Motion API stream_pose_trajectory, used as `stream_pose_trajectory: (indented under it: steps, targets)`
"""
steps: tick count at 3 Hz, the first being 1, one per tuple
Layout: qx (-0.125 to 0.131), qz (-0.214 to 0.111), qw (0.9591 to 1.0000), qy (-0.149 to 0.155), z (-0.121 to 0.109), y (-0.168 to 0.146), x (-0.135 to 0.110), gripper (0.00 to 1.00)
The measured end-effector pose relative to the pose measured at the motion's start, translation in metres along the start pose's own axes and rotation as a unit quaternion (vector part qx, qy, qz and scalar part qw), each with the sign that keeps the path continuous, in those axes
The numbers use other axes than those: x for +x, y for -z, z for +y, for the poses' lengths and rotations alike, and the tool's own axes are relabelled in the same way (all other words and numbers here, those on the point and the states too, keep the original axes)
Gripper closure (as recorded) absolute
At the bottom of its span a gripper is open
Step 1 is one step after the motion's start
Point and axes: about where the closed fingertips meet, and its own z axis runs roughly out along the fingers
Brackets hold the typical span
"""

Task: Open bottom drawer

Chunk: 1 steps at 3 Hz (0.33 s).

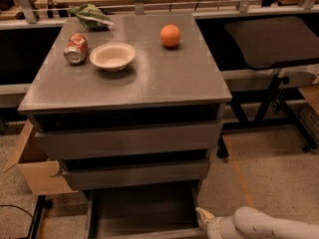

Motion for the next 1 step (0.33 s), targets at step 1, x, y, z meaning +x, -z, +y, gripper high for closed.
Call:
stream_pose_trajectory:
  steps: [1]
  targets:
    - [0.053, 0.007, 0.9984, -0.015, -0.0019, 0.0546, 0.0217, 0.0]
